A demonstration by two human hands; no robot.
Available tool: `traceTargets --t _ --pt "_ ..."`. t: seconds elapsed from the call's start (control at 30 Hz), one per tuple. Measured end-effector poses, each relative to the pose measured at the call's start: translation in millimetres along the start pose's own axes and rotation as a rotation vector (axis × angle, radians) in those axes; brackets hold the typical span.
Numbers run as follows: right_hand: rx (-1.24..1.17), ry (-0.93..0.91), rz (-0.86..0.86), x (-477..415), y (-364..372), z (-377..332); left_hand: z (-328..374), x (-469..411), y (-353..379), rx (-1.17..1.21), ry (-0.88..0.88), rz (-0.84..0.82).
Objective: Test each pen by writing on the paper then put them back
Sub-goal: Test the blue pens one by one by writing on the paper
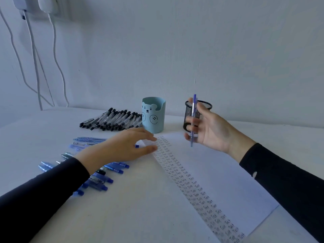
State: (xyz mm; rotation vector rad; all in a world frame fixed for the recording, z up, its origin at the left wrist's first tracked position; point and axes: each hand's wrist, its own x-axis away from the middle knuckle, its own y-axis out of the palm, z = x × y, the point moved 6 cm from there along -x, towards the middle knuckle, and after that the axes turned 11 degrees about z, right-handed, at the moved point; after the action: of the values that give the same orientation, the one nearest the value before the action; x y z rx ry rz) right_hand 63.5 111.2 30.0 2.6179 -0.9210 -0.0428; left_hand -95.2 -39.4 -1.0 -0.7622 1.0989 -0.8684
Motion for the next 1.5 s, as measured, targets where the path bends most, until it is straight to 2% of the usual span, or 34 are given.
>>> traceTargets --t 0.17,0.37,0.53,0.63,0.73,0.87,1.0,1.13,1.5 --pt "-0.122 0.133 0.007 6 7 7 6 4 8 -0.005 -0.026 -0.11" --pt "-0.217 0.06 0.015 7 7 -6 7 5 7 0.007 -0.043 -0.148" --pt "0.032 -0.034 -0.024 -1 7 -5 9 7 7 0.0 -0.064 -0.181" --pt "0.104 0.055 -0.104 -5 8 5 11 8 7 -0.009 -0.075 -0.198" --pt "0.311 0.071 -0.048 -14 6 14 11 9 7 -0.033 -0.085 -0.223" --pt "0.541 0.004 -0.01 -23 12 23 11 11 9 -0.046 -0.113 -0.282" --pt "0.825 -0.234 0.141 -29 11 26 11 13 14 -0.051 -0.099 -0.339" --pt "0.842 -0.453 0.246 -29 12 30 11 13 15 -0.07 -0.093 -0.375" --pt "0.852 -0.523 0.219 -30 17 33 16 14 10 -0.07 -0.106 -0.383"
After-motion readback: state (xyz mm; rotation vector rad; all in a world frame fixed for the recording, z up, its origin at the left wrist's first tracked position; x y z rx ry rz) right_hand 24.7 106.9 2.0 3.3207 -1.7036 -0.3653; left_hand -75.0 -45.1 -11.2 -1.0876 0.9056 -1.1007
